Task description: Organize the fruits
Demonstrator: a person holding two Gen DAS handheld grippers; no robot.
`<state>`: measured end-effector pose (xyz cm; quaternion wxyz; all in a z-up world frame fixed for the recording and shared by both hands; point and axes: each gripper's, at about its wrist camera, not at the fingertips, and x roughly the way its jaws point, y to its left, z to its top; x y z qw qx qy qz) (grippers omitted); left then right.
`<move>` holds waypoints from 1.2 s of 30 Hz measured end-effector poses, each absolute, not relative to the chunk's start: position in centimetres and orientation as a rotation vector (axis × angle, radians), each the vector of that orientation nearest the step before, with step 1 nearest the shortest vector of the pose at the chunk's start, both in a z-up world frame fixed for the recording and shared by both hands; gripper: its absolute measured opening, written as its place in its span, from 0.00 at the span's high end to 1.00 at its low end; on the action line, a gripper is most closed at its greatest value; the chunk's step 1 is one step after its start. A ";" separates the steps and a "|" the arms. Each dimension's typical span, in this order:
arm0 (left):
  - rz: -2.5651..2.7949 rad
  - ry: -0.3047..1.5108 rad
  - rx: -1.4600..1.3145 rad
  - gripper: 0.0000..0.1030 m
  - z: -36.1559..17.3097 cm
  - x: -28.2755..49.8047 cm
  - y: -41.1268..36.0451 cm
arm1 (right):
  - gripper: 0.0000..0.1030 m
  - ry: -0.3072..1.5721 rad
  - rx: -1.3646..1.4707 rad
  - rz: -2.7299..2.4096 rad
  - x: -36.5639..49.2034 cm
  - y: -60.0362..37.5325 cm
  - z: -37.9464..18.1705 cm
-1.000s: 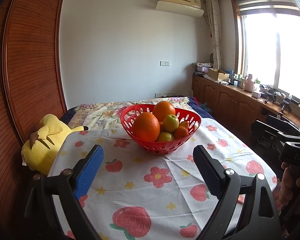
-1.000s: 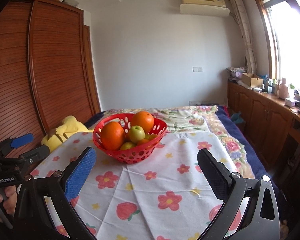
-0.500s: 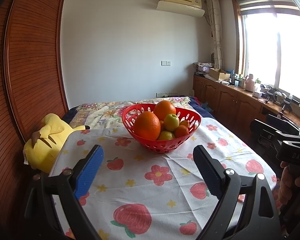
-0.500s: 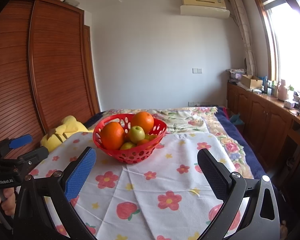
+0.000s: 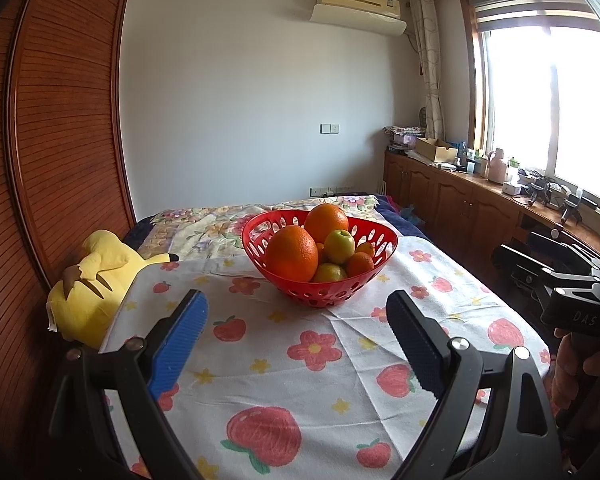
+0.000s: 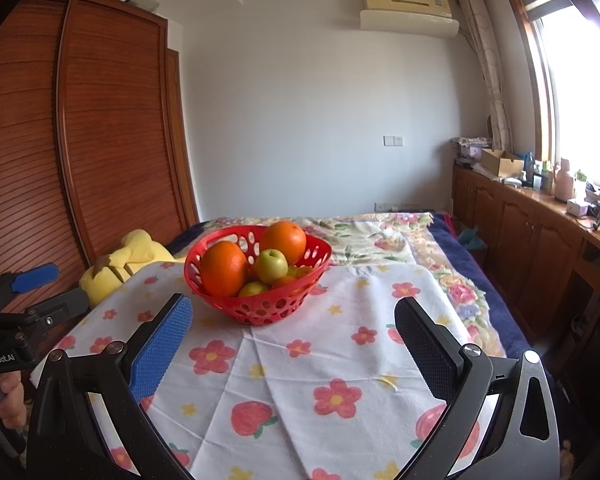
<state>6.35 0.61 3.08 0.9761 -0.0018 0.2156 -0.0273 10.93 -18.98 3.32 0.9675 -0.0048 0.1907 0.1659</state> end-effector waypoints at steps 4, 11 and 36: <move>-0.055 0.436 -0.002 0.11 3.1 6.3 0.6 | 0.00 0.388 -0.010 0.333 10.9 -19.0 3.3; -0.057 0.433 0.000 0.11 3.4 6.0 0.5 | 0.00 0.389 -0.015 0.321 10.8 -18.9 3.2; -0.062 0.415 0.004 0.11 4.0 5.6 0.4 | 0.00 0.389 -0.016 0.321 11.0 -19.0 3.1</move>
